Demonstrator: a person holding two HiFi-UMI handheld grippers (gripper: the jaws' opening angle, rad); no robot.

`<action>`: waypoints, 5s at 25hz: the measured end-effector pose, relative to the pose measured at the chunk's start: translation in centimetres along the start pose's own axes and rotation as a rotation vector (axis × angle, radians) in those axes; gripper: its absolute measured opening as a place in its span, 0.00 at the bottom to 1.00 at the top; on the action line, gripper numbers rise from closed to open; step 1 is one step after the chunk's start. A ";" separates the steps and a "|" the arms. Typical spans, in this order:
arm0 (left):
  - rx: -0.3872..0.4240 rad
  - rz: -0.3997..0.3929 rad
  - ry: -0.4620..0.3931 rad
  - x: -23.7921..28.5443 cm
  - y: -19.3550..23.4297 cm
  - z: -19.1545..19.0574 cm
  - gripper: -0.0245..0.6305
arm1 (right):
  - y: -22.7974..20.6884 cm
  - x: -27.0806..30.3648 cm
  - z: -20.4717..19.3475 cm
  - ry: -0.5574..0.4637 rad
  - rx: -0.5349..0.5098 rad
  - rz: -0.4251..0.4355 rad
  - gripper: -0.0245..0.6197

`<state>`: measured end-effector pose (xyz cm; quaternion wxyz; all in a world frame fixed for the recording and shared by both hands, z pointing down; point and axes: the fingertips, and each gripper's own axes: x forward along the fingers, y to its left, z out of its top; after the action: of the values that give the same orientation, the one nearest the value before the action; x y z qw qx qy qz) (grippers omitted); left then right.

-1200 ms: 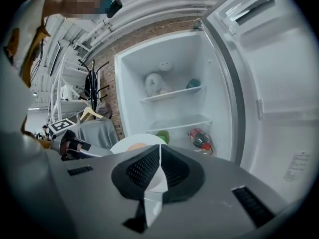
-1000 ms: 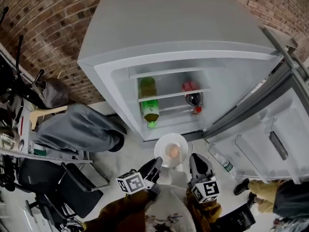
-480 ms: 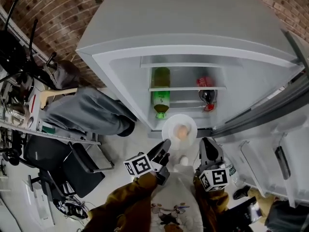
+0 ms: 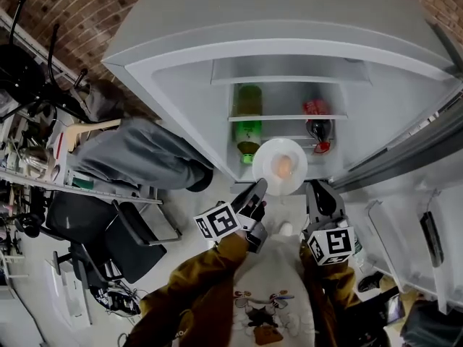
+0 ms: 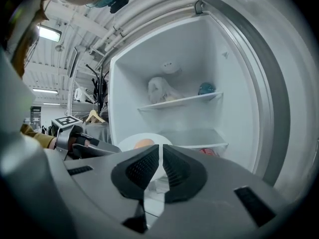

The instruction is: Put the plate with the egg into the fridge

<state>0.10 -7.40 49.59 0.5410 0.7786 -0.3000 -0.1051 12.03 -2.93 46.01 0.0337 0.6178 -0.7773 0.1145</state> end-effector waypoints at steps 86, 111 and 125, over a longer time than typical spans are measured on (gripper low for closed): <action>0.148 0.033 -0.053 4.8 0.1 4.0 0.13 | -3.8 13.0 0.5 -0.055 1.359 0.185 0.06; 0.155 0.077 0.017 6.2 1.0 3.4 0.05 | -8.7 22.0 -0.5 0.013 1.370 0.023 0.06; 0.172 0.071 0.012 7.5 0.4 4.0 0.05 | -10.1 24.3 -0.2 0.040 1.306 0.007 0.06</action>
<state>4.06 -14.95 49.57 0.4773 0.8118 -0.3320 -0.0550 16.05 -28.16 52.30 -0.3345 0.5064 -0.5490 0.5747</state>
